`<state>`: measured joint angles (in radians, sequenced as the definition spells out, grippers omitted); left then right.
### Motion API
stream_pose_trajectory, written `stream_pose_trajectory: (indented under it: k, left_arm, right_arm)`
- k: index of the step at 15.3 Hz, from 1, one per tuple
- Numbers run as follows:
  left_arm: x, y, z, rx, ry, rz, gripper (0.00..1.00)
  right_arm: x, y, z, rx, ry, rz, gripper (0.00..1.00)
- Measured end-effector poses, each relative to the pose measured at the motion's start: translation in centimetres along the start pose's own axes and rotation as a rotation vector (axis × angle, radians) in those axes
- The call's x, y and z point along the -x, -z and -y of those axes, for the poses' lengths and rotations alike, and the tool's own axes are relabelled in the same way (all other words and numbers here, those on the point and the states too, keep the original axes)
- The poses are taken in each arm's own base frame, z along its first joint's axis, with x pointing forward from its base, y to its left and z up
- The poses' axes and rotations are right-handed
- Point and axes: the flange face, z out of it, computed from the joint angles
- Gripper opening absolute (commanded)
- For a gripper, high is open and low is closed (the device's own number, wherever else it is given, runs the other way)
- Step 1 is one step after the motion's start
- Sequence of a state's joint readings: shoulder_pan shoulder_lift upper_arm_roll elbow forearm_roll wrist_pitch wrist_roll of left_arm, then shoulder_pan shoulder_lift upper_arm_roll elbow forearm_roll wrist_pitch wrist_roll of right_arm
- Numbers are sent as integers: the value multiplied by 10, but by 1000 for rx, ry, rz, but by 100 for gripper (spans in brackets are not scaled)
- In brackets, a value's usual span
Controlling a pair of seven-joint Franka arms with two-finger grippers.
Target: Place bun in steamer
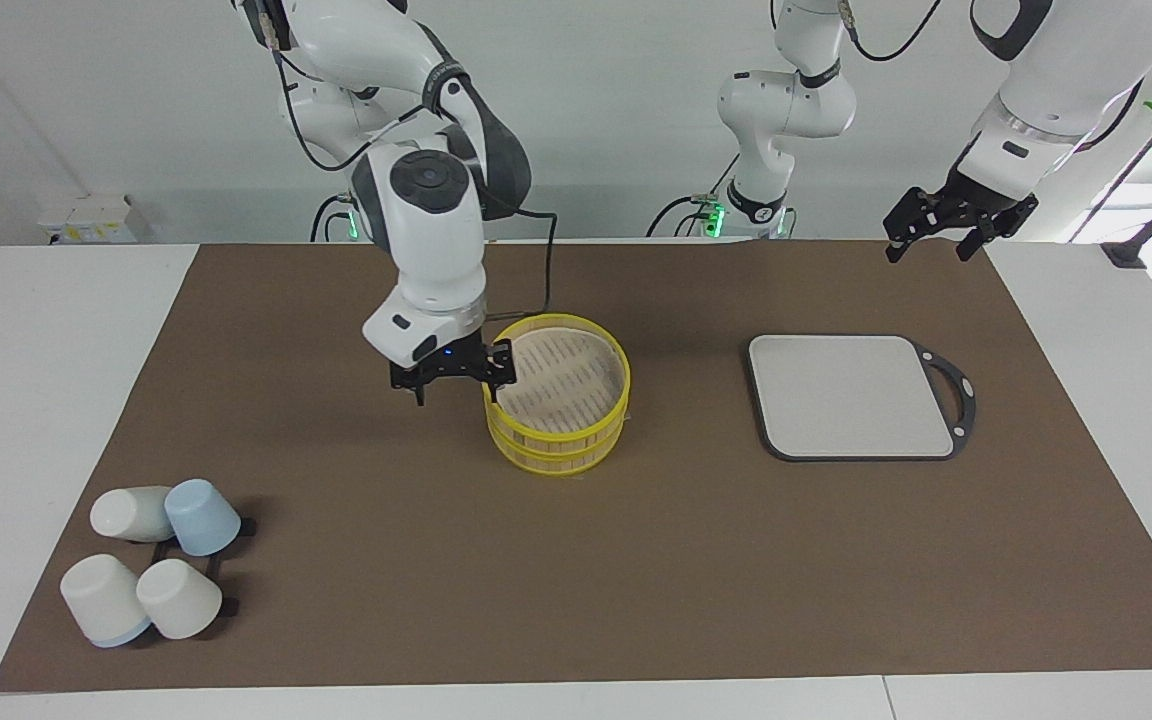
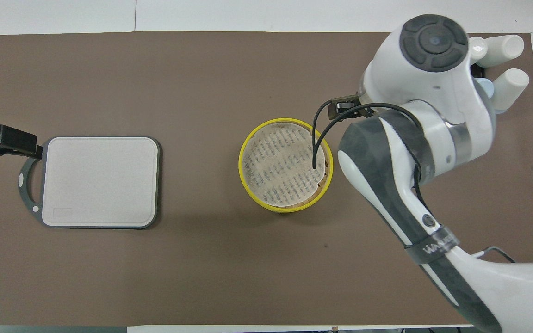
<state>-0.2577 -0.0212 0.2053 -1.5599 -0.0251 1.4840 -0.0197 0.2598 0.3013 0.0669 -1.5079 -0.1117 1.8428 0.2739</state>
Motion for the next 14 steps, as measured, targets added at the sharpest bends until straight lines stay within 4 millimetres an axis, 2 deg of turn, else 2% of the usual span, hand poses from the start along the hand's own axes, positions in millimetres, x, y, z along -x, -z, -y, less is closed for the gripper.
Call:
stream_pose_trajectory:
  k: [2,6,9,14]
  left_arm:
    - [0,0,0,0,0,0,100]
    - [0,0,0,0,0,0,100]
    - [0,0,0,0,0,0,100]
    - [0,0,0,0,1,-2,100]
  right_arm:
    - [8,26,-33,8,36,10,100]
    - [36,75,-96,9,64,52,100]
    - [55,83,-136,-34,22,56,100]
    - [60,76,-196,-43,-31,61,100]
